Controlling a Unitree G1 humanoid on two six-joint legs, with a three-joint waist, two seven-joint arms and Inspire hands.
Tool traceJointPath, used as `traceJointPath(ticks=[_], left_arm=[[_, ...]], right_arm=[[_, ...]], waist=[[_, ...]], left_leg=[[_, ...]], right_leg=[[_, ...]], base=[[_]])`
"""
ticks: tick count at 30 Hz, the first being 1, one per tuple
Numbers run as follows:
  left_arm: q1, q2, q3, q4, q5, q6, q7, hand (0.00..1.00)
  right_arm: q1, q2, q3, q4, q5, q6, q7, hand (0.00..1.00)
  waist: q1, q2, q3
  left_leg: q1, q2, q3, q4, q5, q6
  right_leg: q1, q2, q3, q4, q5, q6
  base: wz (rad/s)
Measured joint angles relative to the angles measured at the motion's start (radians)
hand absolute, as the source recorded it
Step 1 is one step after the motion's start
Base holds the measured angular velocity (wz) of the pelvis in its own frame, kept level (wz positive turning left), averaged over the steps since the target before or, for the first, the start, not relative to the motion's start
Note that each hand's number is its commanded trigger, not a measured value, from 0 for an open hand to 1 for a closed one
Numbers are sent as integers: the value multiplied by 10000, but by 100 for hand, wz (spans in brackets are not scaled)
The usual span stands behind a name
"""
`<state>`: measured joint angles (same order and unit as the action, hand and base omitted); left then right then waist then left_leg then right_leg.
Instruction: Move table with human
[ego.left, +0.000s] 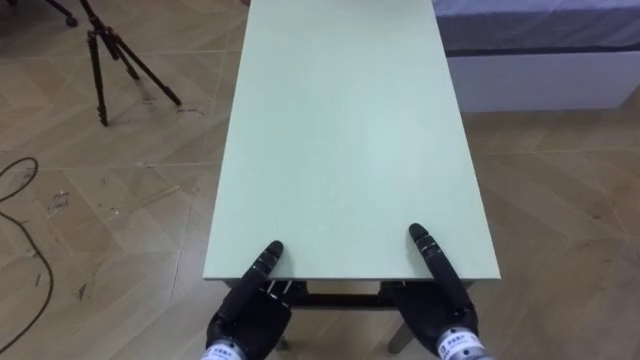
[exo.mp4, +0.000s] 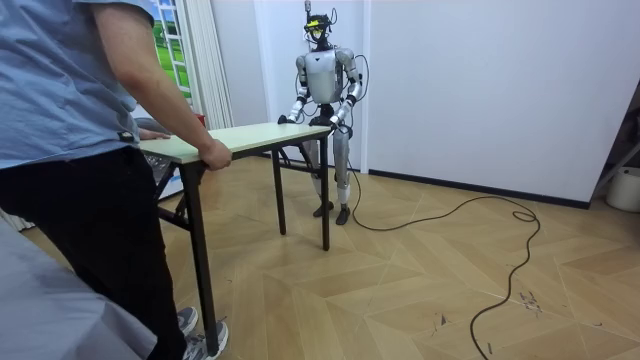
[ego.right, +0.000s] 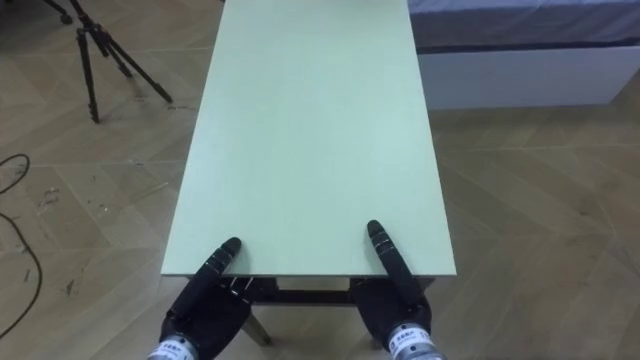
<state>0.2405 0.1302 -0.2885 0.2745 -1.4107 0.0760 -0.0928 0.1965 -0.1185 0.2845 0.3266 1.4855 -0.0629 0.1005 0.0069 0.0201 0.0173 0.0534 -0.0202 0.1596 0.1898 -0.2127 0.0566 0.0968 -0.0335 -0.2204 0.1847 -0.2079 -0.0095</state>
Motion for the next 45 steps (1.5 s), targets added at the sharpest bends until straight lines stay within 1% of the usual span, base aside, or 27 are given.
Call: traceJointPath(ticks=[6,11,13,14,15,16,17,18,19,20,21,23,24,25,26,28,29,32,35,37,38,39,40,41,42,43,45], left_arm=[[-5,-43,0,-246,102,-173,19,100],[-11,-107,-4,-352,80,-180,22,100],[-10,-180,-3,-344,124,-201,21,100],[4,-182,-5,-317,184,-221,21,100],[56,-174,10,-321,241,-268,17,100],[103,-167,53,-363,262,-340,-15,100],[108,-244,66,-273,301,-307,-11,100],[110,-295,56,-210,306,-297,-11,100],[140,-375,55,-132,308,-277,-11,100],[234,-415,54,-100,307,-273,-11,100],[290,-407,54,-103,307,-270,-16,100],[308,-385,60,-108,318,-232,-22,100],[282,-383,67,-108,316,-233,-21,100],[209,-388,89,-116,321,-262,-44,100],[130,-370,105,-118,327,-268,-76,100],[94,-354,112,-116,333,-266,-75,100],[83,-356,111,-125,322,-264,-76,100],[-85,-389,84,-153,385,-286,-77,100],[-340,-399,36,-112,691,-328,-73,100],[-362,-385,2,-125,668,-417,-73,100],[-348,-396,-4,-120,664,-418,-73,100],[-332,-421,-15,-101,639,-416,-82,100],[-166,-233,-24,-129,434,-474,-253,100],[-61,28,-28,-255,343,-523,-526,100],[-67,-2,-82,-183,305,-514,-556,100],[-94,-186,-188,-103,319,-484,-376,100],[-178,-200,-218,-105,316,-405,-248,100]], right_arm=[[-156,-13,3,-9,-123,-142,96,100],[-180,-55,62,-79,-125,-317,105,100],[-196,-63,59,-64,-156,-313,117,100],[-159,-63,69,-45,-175,-311,119,100],[-149,-26,79,-31,-243,-303,119,100],[-229,33,89,-6,-382,-314,120,100],[-266,-34,88,28,-474,-413,169,100],[-240,-25,90,32,-525,-457,204,100],[-194,-54,71,30,-578,-456,247,100],[-134,-65,67,42,-608,-423,248,100],[-104,-66,67,40,-627,-390,248,100],[-67,-86,13,-21,-634,-300,256,100],[-79,-85,1,-41,-635,-282,265,100],[-131,-89,-27,-46,-645,-261,389,100],[-145,-56,-74,-52,-594,-224,423,100],[-95,-61,-146,-118,-521,-92,416,100],[-78,-52,-160,-184,-494,-59,407,100],[-160,-70,-311,-290,-500,-13,413,100],[-142,-60,-548,-331,-401,69,426,100],[-133,-5,-671,-349,-413,215,429,100],[-134,-43,-716,-351,-420,316,435,100],[-143,-72,-721,-346,-429,353,436,100],[-186,10,-677,-344,-580,482,433,100],[-151,156,-667,-504,-777,496,493,100],[-56,102,-693,-580,-828,467,493,100],[13,31,-710,-580,-799,428,471,100],[20,26,-811,-576,-793,455,424,100]], waist=[[-44,1,-3],[38,1,-5],[148,20,-2],[278,75,13],[321,107,11],[358,74,-17],[228,308,-84],[149,345,-109],[36,352,-106],[25,345,-100],[3,374,-94],[-238,494,-56],[-307,519,-52],[-362,575,12],[-400,558,32],[-549,530,40],[-584,531,41],[-667,613,35],[-708,687,45],[-694,704,39],[-645,766,68],[-659,879,157],[-612,996,31],[-581,800,-20],[-673,846,-27],[-828,990,-82],[-866,889,-33]], left_leg=[[-103,15,4,179,-5,-6],[-452,97,-3,963,-54,-82],[-634,201,-78,1381,-53,-82],[-692,319,-516,1687,-49,-81],[-781,349,-847,1863,-60,-99],[-1105,338,-1305,2305,-163,-309],[-1382,481,-1307,2605,-325,-606],[-1389,528,-1128,2590,-324,-645],[-1378,703,-639,2808,-358,-840],[-1300,1047,-81,3658,-443,-981],[-1198,1245,59,4075,-470,-1066],[-921,1892,-58,5432,-293,-1498],[-851,2029,-123,5531,-249,-1547],[-581,2152,-301,5133,-303,-1570],[-297,2131,-319,4425,-598,-1743],[70,2002,-347,3538,-807,-1733],[274,1928,-340,2952,-870,-1744],[539,1802,-579,1660,-1037,-1728],[960,1768,-300,361,-1101,-1666],[1043,1682,-279,9,-1083,-1627],[1211,1615,-536,-167,-985,-1427],[1339,1643,-859,-244,-972,-1356],[1251,1627,-1395,-213,-1078,-1194],[1049,1307,-1422,24,-1312,-1159],[1042,1250,-1375,135,-1489,-1131],[1072,1303,-1055,138,-1602,-1146],[1145,1230,-764,-49,-1601,-1137]], right_leg=[[-8,-3,32,5,0,0],[-69,58,240,109,0,-1],[-310,137,237,474,-5,-10],[-618,250,306,976,-74,-92],[-764,377,459,879,-101,-188],[-982,543,809,-71,515,-556],[-1074,625,506,11,663,-728],[-1082,615,302,20,654,-748],[-1109,591,-54,38,621,-820],[-1003,646,-401,114,562,-915],[-934,712,-570,142,540,-950],[-832,1006,-929,209,408,-1136],[-891,1066,-954,231,372,-1157],[-1070,1175,-902,388,340,-1155],[-1234,1208,-826,608,341,-1154],[-1416,1166,-748,906,342,-1154],[-1538,1109,-604,980,353,-1140],[-1925,975,-558,1116,401,-1063],[-2280,965,-555,1437,453,-977],[-2628,845,-586,1872,472,-946],[-3107,639,-681,2790,490,-893],[-3554,700,-717,3243,343,-566],[-4208,1041,-109,2377,638,-612],[-4535,681,-151,1217,2684,-977],[-4529,517,-213,1408,2363,-887],[-4476,461,-291,1486,2345,-879],[-4473,319,-261,1555,2381,-847]], base=[[0],[-3],[-17],[-25],[-28],[4],[20],[41],[22],[12],[8],[32],[36],[24],[23],[32],[24],[19],[28],[-10],[-29],[-54],[-50],[-23],[22],[40],[16]])
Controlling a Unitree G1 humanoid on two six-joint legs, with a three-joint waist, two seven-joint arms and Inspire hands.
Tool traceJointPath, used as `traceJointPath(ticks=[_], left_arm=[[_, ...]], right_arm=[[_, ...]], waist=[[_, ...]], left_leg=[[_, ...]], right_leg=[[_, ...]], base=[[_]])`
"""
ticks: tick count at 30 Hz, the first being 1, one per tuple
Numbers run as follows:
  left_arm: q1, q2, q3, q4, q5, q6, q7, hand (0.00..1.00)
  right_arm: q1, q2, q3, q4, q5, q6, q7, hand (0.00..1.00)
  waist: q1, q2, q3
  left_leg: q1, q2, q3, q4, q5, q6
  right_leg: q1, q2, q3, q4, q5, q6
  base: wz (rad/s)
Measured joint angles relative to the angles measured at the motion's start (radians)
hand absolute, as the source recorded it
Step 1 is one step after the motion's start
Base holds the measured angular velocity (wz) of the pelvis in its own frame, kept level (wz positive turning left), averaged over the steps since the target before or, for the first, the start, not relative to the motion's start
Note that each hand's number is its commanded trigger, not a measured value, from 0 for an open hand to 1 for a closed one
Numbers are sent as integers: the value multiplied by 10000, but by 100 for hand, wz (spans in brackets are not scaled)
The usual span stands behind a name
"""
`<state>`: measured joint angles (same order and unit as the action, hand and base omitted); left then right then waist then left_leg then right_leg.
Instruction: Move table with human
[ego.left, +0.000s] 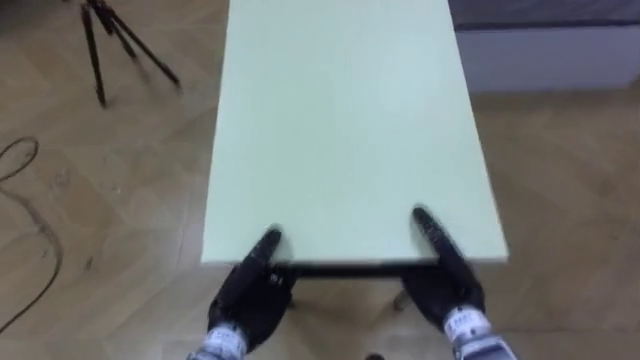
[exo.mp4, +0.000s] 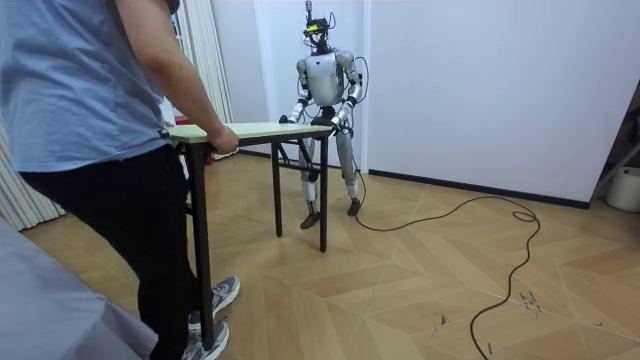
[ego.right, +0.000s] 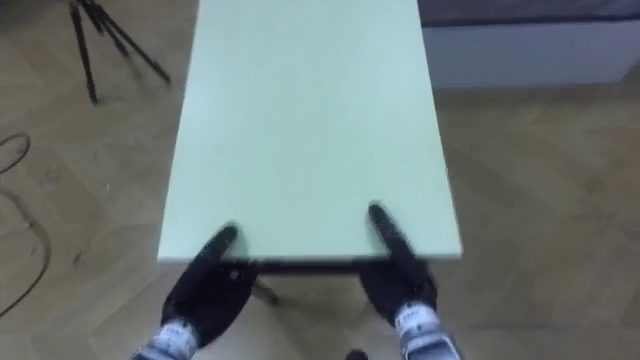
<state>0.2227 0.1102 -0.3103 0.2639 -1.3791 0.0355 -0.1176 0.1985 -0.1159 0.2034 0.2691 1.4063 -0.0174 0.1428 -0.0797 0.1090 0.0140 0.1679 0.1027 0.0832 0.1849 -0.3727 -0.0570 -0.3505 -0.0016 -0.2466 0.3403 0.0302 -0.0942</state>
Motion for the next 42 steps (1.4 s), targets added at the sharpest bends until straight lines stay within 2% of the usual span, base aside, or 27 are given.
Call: traceJointPath(ticks=[1,4,6,7,9,10,11,12,13,14,17,18,19,20,21,22,23,24,25,26,27,28,31,34,37,40,42], left_arm=[[-11,43,2,-4,-23,14,70,100],[-194,-7,69,-8,-59,25,320,100],[-346,-50,174,-8,-120,92,504,100],[-359,-51,174,-9,-163,94,507,100],[-366,-69,174,-75,-324,108,513,100],[-399,-46,172,-192,-431,110,523,100],[-496,-50,124,-232,-436,173,617,100],[-552,-77,73,-256,-433,238,734,100],[-572,-74,-62,-386,-423,242,917,100],[-527,-26,-97,-497,-371,245,910,100],[25,23,-57,-957,-209,376,890,100],[197,17,-23,-1089,-211,375,886,100],[440,46,79,-1255,-211,376,819,100],[569,63,99,-1258,-207,388,721,100],[649,65,98,-1261,-205,398,688,100],[788,3,104,-1351,-217,384,597,100],[873,145,141,-1675,-222,320,582,100],[870,254,133,-1750,-215,322,575,100],[881,340,140,-1784,-217,310,579,100],[883,368,162,-1800,-218,247,579,100],[867,385,168,-1826,-218,232,582,100],[790,367,188,-1848,-213,203,590,100],[767,258,182,-1928,-213,64,602,100],[758,313,235,-2051,-213,13,616,100],[758,332,241,-2110,-189,-50,638,100],[760,321,236,-2162,-12,-77,687,100],[809,327,230,-2249,-4,-77,702,100]], right_arm=[[16,57,-73,3,26,107,-98,100],[-186,121,-188,2,62,305,-463,100],[-412,95,-191,-28,58,395,-769,100],[-413,89,-191,-72,57,404,-808,100],[-372,85,-202,-303,56,417,-1001,100],[-374,58,-196,-524,111,457,-1181,100],[-230,55,-256,-721,219,525,-1328,100],[-54,59,-315,-818,271,524,-1366,100],[315,73,-447,-1087,355,490,-1392,100],[636,102,-483,-1376,449,442,-1424,100],[1312,68,-280,-1929,460,304,-1411,100],[1390,62,-230,-1986,460,302,-1398,100],[1385,51,-60,-2034,463,276,-1388,100],[1375,-52,127,-2034,499,265,-1386,100],[1376,-114,145,-2031,501,283,-1386,100],[1309,-104,125,-2034,503,331,-1386,100],[1196,3,151,-2091,504,341,-1368,100],[1244,24,176,-2123,547,317,-1352,100],[1317,7,227,-2131,776,285,-1348,100],[1300,-82,341,-2132,784,191,-1351,100],[1250,-83,423,-2133,784,84,-1351,100],[1099,-76,511,-2133,803,-46,-1353,100],[929,-131,533,-2134,847,-62,-1355,100],[850,-34,615,-2135,845,-173,-1326,100],[781,-9,680,-2134,786,-268,-1319,100],[781,17,724,-2133,797,-395,-1327,100],[796,15,760,-2132,768,-470,-1373,100]], waist=[[15,-145,-9],[109,-347,-21],[230,-526,-28],[235,-581,-25],[127,-673,-33],[5,-675,-35],[-136,-664,-12],[-169,-664,-13],[-202,-761,-71],[-181,-856,-128],[-63,-895,-110],[4,-921,-103],[75,-1030,-20],[171,-1101,53],[286,-1045,16],[559,-782,-187],[493,-944,-115],[362,-1142,-102],[354,-1525,-119],[565,-1688,-104],[668,-1699,-90],[757,-1620,-29],[1241,-1615,-24],[1269,-1720,-9],[1346,-1742,2],[1439,-1754,9],[1459,-1760,13]], left_leg=[[51,-154,44,-59,107,227],[-82,-571,292,227,176,410],[-370,-1034,533,506,262,650],[-484,-1146,563,576,285,720],[-926,-1418,593,844,407,964],[-1277,-1407,841,981,530,1169],[-1422,-1229,1697,1156,566,1229],[-1404,-1137,1970,1175,583,1246],[-1380,-1100,2323,1058,717,1258],[-1341,-1124,2815,834,892,1275],[-1332,-1190,3609,904,958,1335],[-1345,-1205,3757,946,954,1341],[-1393,-1240,3863,1144,954,1342],[-1460,-1326,3573,1167,970,1329],[-1595,-1318,3293,1115,994,1343],[-2057,-1144,2678,959,1192,1402],[-2413,-1074,2874,1033,1279,1487],[-2491,-1146,2998,1106,1304,1519],[-2479,-1313,3301,1199,1328,1564],[-2648,-1327,3517,1408,1318,1580],[-2794,-1287,3553,1583,1319,1580],[-3072,-1136,3585,1835,1328,1578],[-3416,-841,3870,1912,1448,1518],[-3919,-698,3868,1965,1684,1563],[-4391,-409,3867,2217,1767,1572],[-4598,-189,3799,2354,1890,1565],[-4694,-62,3713,2389,2010,1572]], right_leg=[[2,-89,33,-16,89,20],[63,-337,122,-329,544,37],[49,-604,136,-720,1058,58],[40,-686,189,-850,1217,107],[-12,-876,455,-1386,1942,917],[-32,-976,583,-1717,2459,1646],[-160,-1214,475,-780,1912,1488],[-228,-1321,472,207,1134,1290],[-390,-1626,492,2317,-322,1176],[-386,-1894,518,3991,-1275,1107],[680,-2342,849,6024,-2229,1170],[905,-2446,883,6022,-2299,1225],[1040,-2538,918,5748,-2415,1416],[931,-2209,1122,5463,-2376,1519],[887,-1929,1407,5178,-2342,1766],[945,-1365,2070,4373,-2354,2200],[967,-1562,2049,4622,-2504,2088],[1214,-1815,1850,4963,-2588,2051],[1898,-2282,1656,5114,-2740,2010],[2458,-2538,1626,4738,-2865,2007],[2638,-2578,1602,4358,-2992,2031],[2742,-2430,1477,3568,-3235,2047],[3019,-2072,1395,1997,-3535,2095],[3063,-1999,1022,1046,-3605,2053],[2945,-1721,861,577,-3602,2044],[2974,-1538,570,266,-3506,1838],[3008,-1453,145,104,-3408,1688]], base=[[-7],[-21],[-30],[-14],[6],[43],[63],[83],[69],[51],[-2],[-56],[-65],[-70],[-86],[-67],[-31],[25],[9],[-20],[-41],[-33],[-45],[-8],[-5],[-1],[6]])
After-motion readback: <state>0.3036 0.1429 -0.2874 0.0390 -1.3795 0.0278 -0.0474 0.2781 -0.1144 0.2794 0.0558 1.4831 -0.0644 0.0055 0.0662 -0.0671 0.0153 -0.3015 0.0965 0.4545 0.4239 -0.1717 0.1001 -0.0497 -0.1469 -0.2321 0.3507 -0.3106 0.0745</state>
